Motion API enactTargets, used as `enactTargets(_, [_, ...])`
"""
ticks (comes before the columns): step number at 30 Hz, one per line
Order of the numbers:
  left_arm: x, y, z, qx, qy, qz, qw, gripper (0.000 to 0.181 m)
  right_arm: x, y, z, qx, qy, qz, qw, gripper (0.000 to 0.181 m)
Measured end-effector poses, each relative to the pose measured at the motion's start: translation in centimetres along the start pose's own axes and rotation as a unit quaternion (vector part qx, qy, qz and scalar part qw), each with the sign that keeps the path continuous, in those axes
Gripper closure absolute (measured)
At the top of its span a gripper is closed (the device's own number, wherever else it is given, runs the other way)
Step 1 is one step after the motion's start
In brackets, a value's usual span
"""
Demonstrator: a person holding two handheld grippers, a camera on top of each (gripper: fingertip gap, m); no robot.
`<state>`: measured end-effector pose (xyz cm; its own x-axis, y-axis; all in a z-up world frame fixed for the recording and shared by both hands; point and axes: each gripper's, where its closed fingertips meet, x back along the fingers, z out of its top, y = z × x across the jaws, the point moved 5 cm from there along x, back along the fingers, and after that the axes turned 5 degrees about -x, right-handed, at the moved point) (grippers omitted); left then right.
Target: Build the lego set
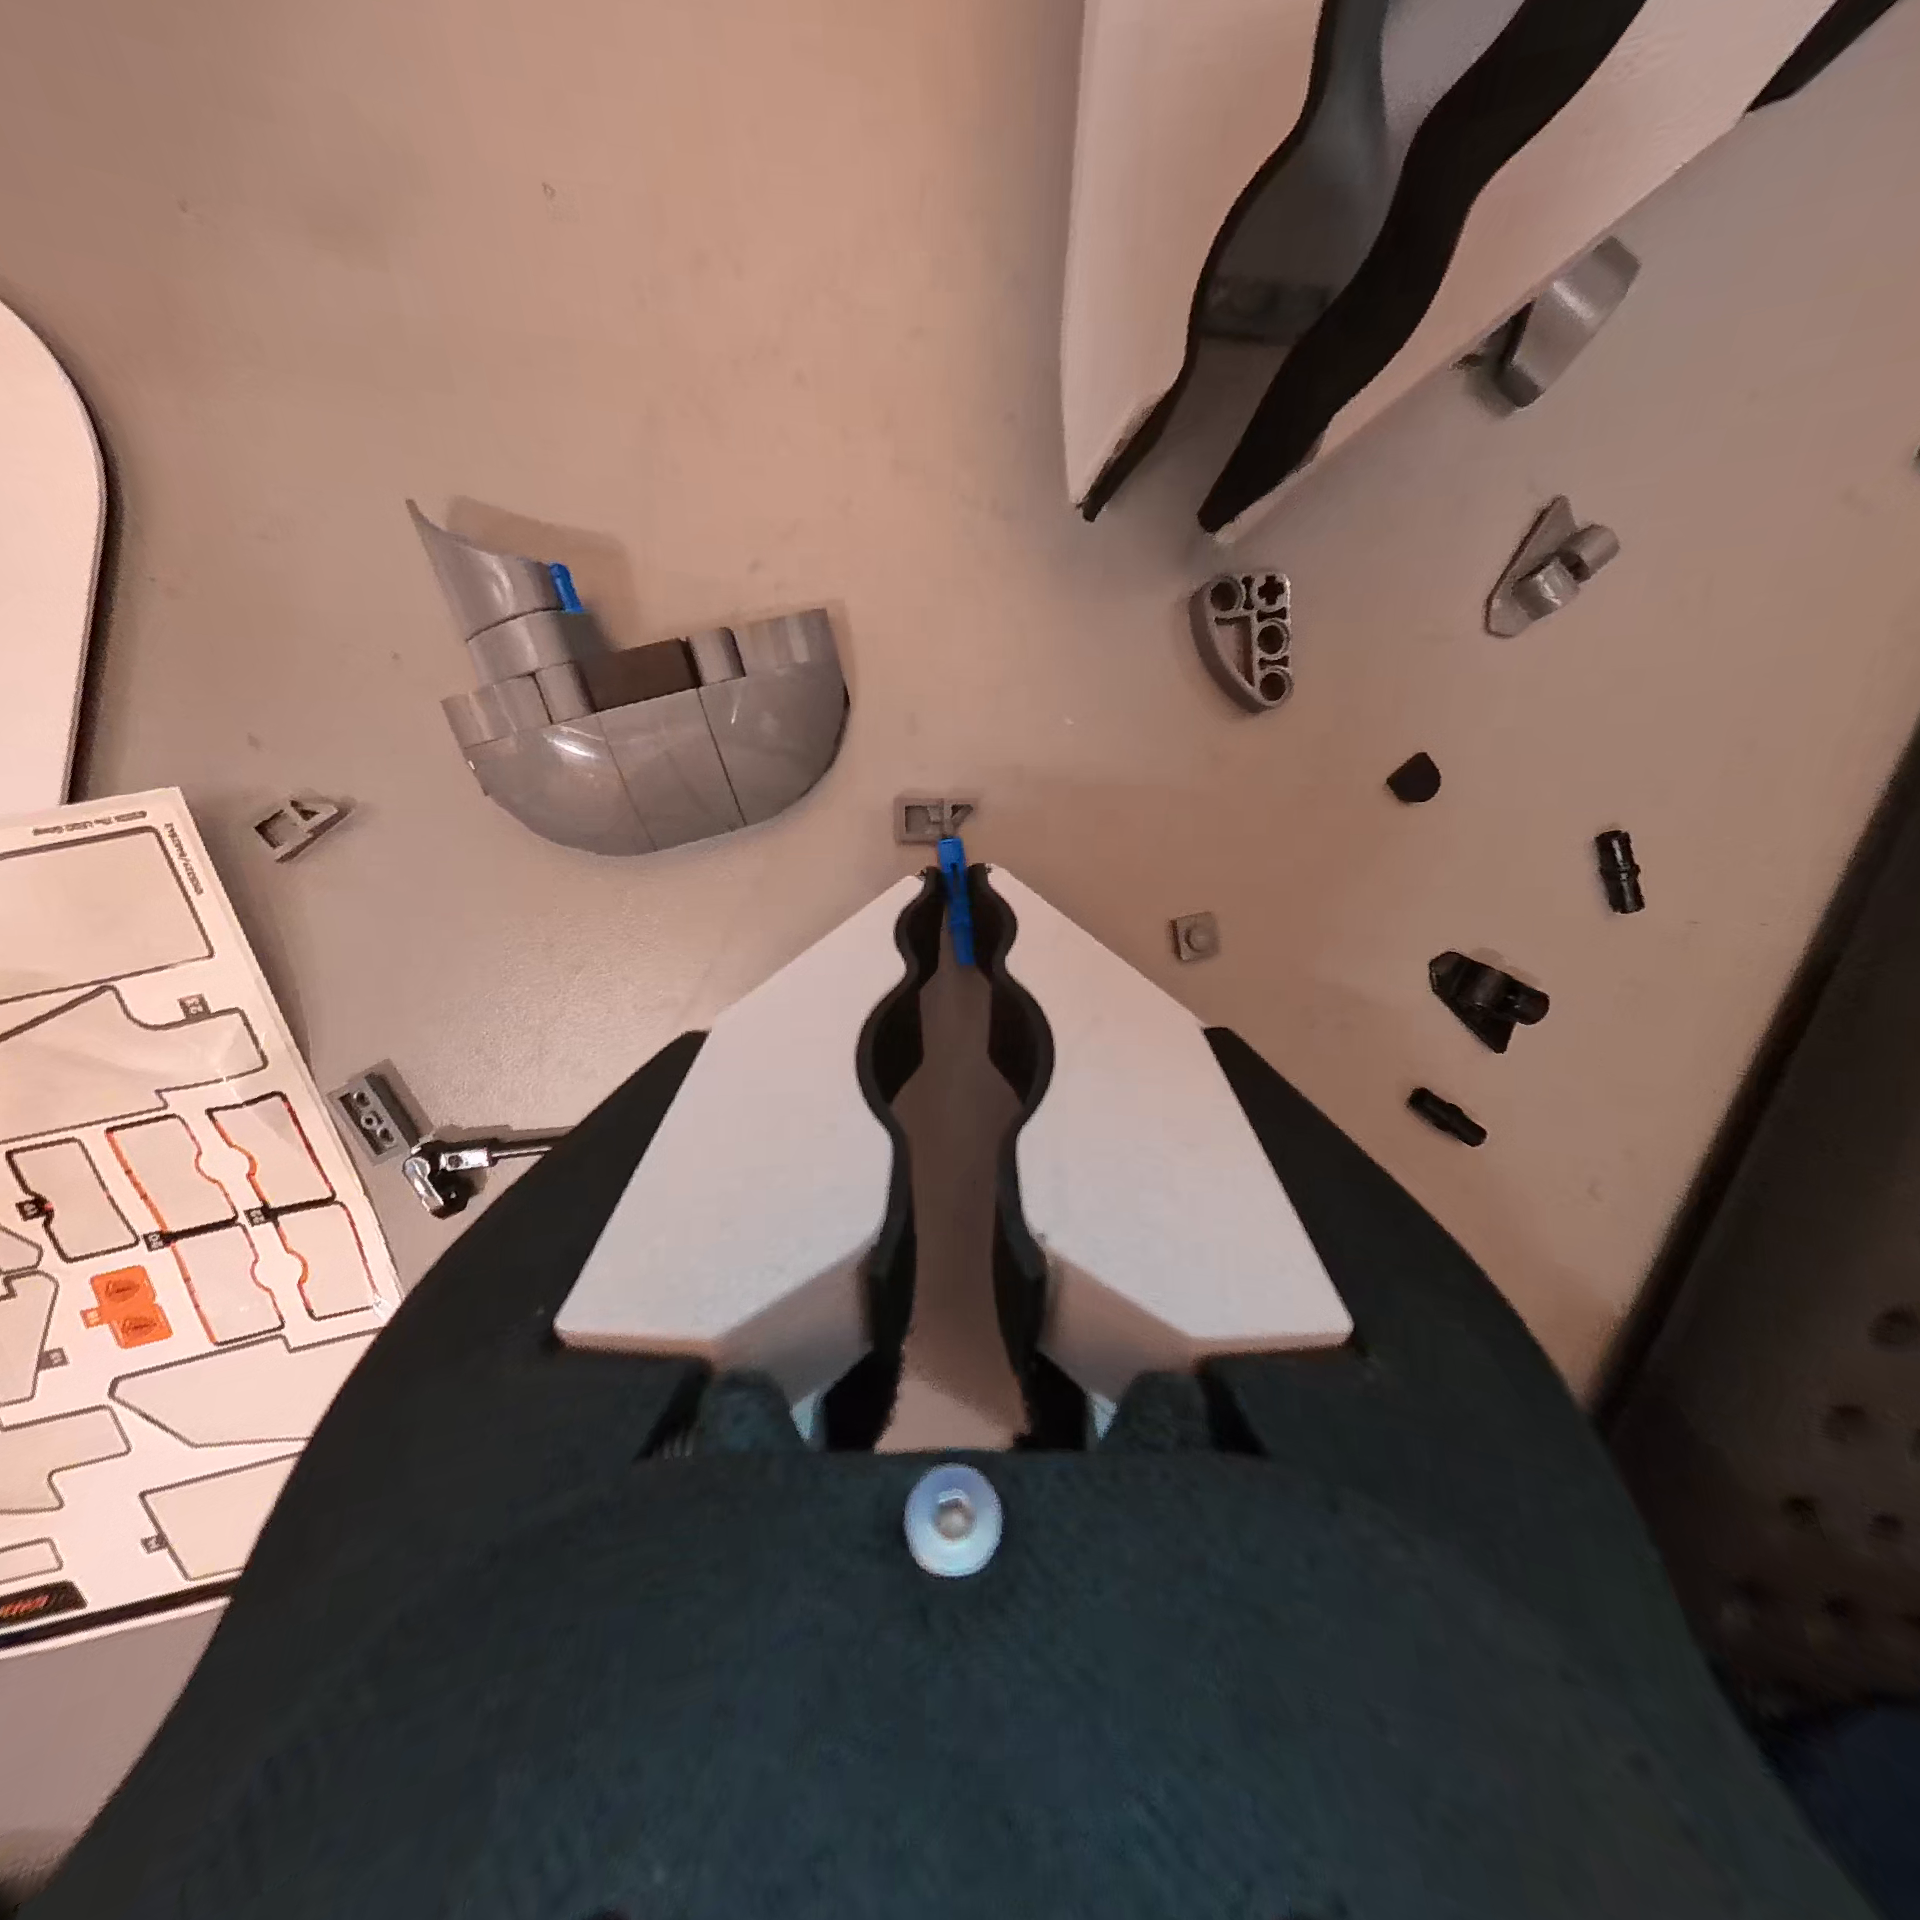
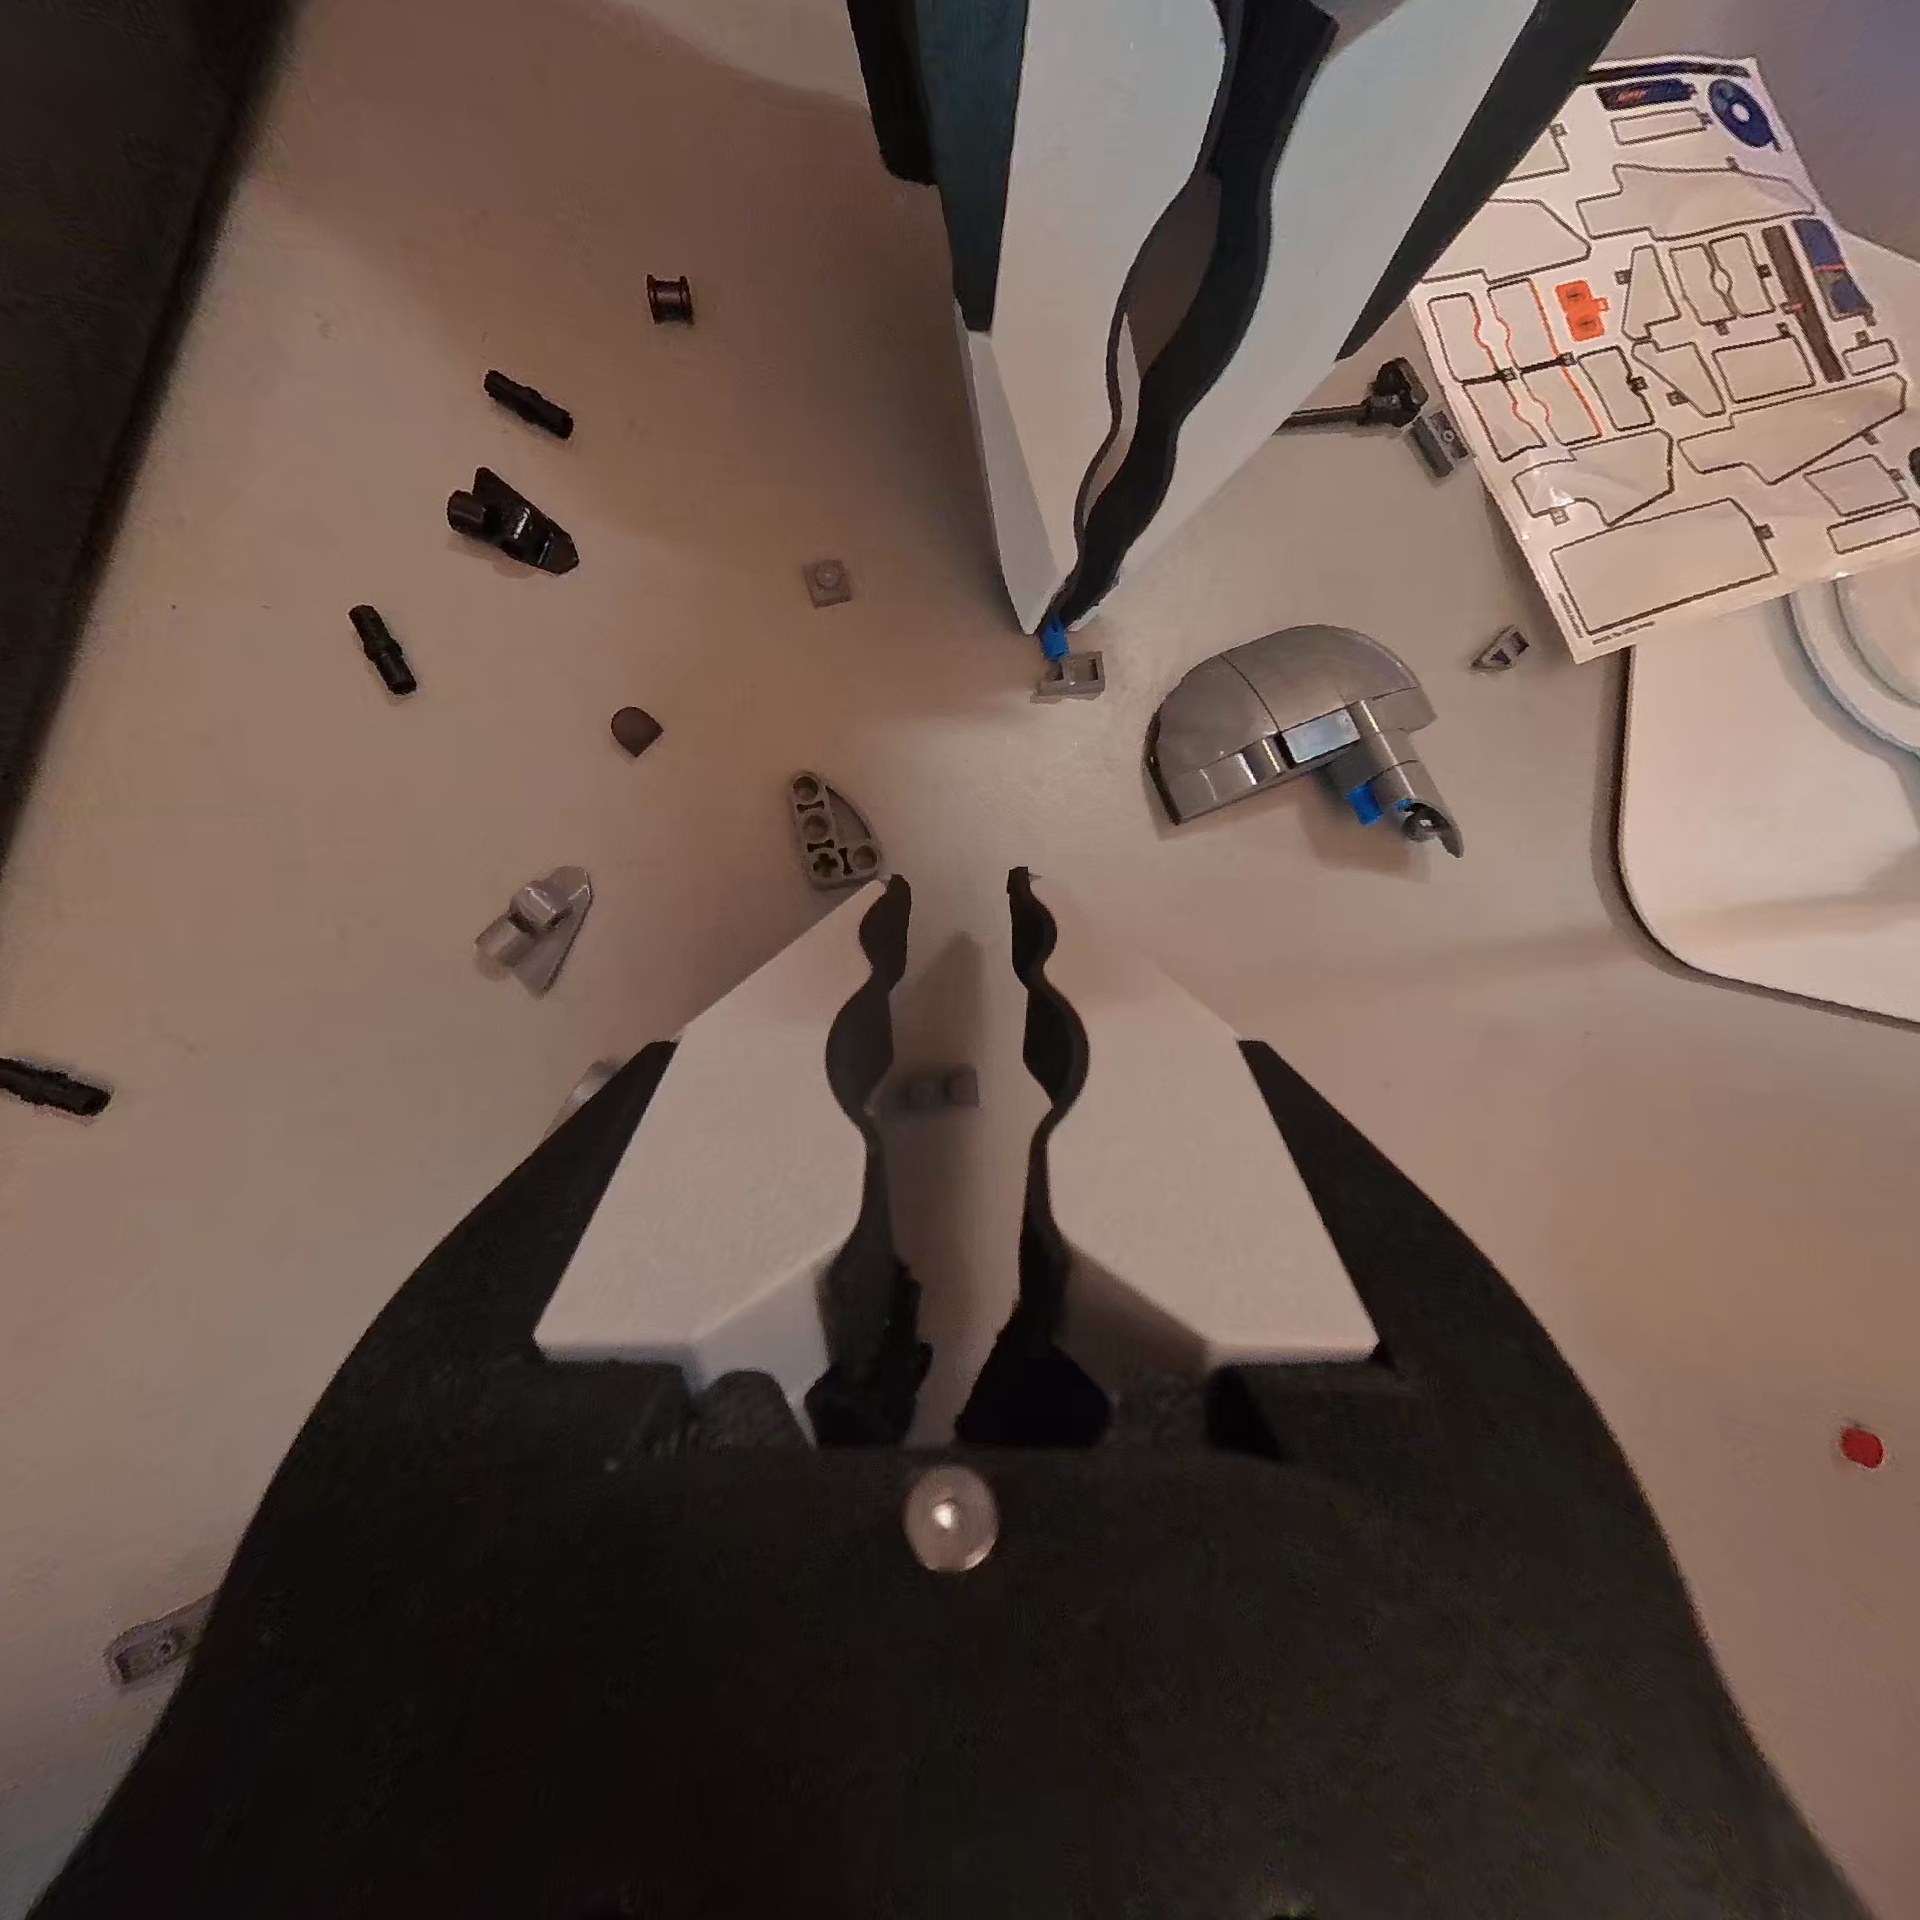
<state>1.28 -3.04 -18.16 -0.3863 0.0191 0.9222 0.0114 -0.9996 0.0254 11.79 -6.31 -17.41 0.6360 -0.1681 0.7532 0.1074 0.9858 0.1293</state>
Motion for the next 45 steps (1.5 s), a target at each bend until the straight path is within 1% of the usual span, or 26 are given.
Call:
enactTargets(5, [0.0, 0.0, 0.0, -0.001, 0.003, -0.005, 1.000, 0.177, 0.0, 0.0, -0.1, 0.001, 0.001, 0.000, 1.000, 0.163])
enactTargets(7, [0.0, -0.1, 0.1, 0.002, 0.002, -0.001, 1.000, 0.171, 0.1, 0.0, -0.1, 0.002, 0.002, 0.000, 1.000, 0.163])
enactTargets(10, [0.0, -0.2, 0.0, 0.004, 0.004, -0.001, 1.000, 0.167, 0.2, 0.1, -0.2, 0.002, 0.004, -0.002, 1.000, 0.163])
enactTargets(13, [0.1, -0.3, -0.1, 0.008, 0.007, -0.004, 1.000, 0.168, 0.2, 0.1, -0.2, 0.001, 0.005, -0.002, 1.000, 0.163])
enactTargets(18, [0.0, -0.5, -0.1, 0.015, 0.014, -0.005, 1.000, 0.177, 0.1, 0.0, -0.1, 0.005, 0.004, -0.004, 1.000, 0.163])
enactTargets(24, [0.2, -0.7, -0.2, 0.017, 0.016, -0.007, 1.000, 0.173, 0.5, 0.2, -0.1, 0.004, 0.012, -0.011, 1.000, 0.163])
enactTargets(27, [0.9, -1.1, -0.3, 0.029, 0.035, -0.001, 0.999, 0.171, 0.5, 0.4, -0.2, 0.004, 0.015, -0.014, 1.000, 0.163])
enactTargets(32, [2.8, -2.8, -0.7, 0.057, 0.068, 0.047, 0.995, 0.171, 0.8, 0.7, 0.0, 0.003, 0.023, -0.028, 0.999, 0.163])
enactTargets(38, [4.6, -5.0, -2.9, 0.105, 0.068, 0.108, 0.986, 0.171, 1.3, 1.3, 0.0, -0.006, 0.034, -0.047, 0.998, 0.163])
enactTargets(41, [4.9, -5.8, -3.9, 0.122, 0.056, 0.132, 0.982, 0.171, 1.4, 1.6, -0.2, -0.009, 0.032, -0.057, 0.998, 0.163])
enactTargets(43, [4.9, -6.0, -3.9, 0.124, 0.058, 0.136, 0.981, 0.171, 1.8, 2.3, -0.5, -0.019, 0.026, -0.079, 0.996, 0.162])
enactTargets(45, [4.7, -6.0, -3.6, 0.118, 0.057, 0.136, 0.982, 0.171, 2.9, 3.4, -0.7, -0.037, 0.034, -0.108, 0.993, 0.162])
